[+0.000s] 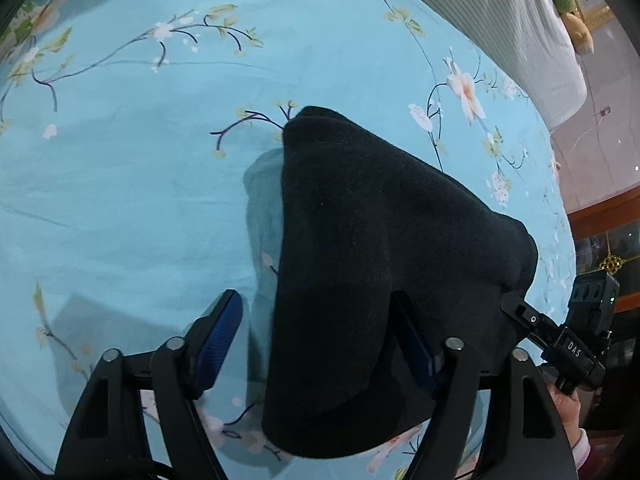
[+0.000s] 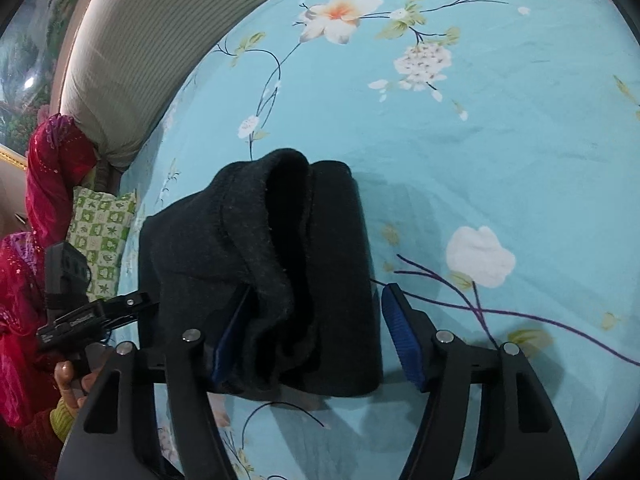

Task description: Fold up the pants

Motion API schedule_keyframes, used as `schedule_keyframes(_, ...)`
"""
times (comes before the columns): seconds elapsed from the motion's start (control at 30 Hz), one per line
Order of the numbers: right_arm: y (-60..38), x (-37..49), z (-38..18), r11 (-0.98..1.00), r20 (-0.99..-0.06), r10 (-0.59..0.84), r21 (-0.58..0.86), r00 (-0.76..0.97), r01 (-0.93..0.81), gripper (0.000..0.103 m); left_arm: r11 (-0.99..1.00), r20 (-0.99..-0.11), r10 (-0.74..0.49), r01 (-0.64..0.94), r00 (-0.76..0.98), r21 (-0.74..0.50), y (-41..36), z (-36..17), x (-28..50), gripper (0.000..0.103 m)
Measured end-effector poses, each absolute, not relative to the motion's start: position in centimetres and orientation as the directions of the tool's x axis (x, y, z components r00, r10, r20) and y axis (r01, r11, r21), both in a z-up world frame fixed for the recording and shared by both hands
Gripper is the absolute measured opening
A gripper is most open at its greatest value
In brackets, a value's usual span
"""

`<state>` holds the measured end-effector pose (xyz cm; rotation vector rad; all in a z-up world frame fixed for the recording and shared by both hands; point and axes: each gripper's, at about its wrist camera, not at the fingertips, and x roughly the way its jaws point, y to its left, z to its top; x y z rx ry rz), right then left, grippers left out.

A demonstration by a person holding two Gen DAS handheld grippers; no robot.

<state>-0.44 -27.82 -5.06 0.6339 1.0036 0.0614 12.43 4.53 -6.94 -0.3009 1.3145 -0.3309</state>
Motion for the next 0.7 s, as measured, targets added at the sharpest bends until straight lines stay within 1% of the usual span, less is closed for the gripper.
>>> schedule_keyframes(0.1,-27.7,-0.5,-5.1,0.805,-0.751,0.356,0.549,0.556,0.226,0.06,0.897,-0.874,-0.441,0.064,0.203,-0.438,4.2,-7.1,12.6,0.054)
schedule_keyframes(0.13,-27.6,-0.5,-5.1,0.805,-0.751,0.356,0.548,0.556,0.226,0.058,0.898,-0.875,-0.438,0.063,0.206,-0.435,4.1,-7.0,12.6,0.053)
schedule_keyframes(0.2,-27.4,-0.5,-4.8,0.811,-0.75,0.359,0.545,0.555,0.212,0.053,0.901,-0.875,-0.433,0.078,0.219,-0.426,3.8,-6.5,12.4,0.043)
schedule_keyframes(0.23,-27.2,-0.4,-4.6,0.815,-0.75,0.361,0.543,0.554,0.203,0.049,0.902,-0.873,-0.432,0.087,0.227,-0.423,3.6,-6.3,12.2,0.04)
schedule_keyframes(0.3,-26.7,-0.4,-3.7,0.831,-0.751,0.358,0.527,0.555,0.176,0.045,0.906,-0.872,-0.424,0.108,0.243,-0.41,3.3,-5.6,11.9,0.035)
schedule_keyframes(0.43,-26.1,-0.3,-2.0,0.847,-0.739,0.352,0.513,0.574,0.141,0.04,0.901,-0.86,-0.434,0.118,0.269,-0.418,3.5,-4.0,11.6,0.031)
schedule_keyframes(0.7,-24.4,3.0,0.9,0.847,-0.688,0.394,0.529,0.61,0.048,0.039,0.9,-0.824,-0.424,0.074,0.376,-0.429,6.6,0.1,13.4,0.03)
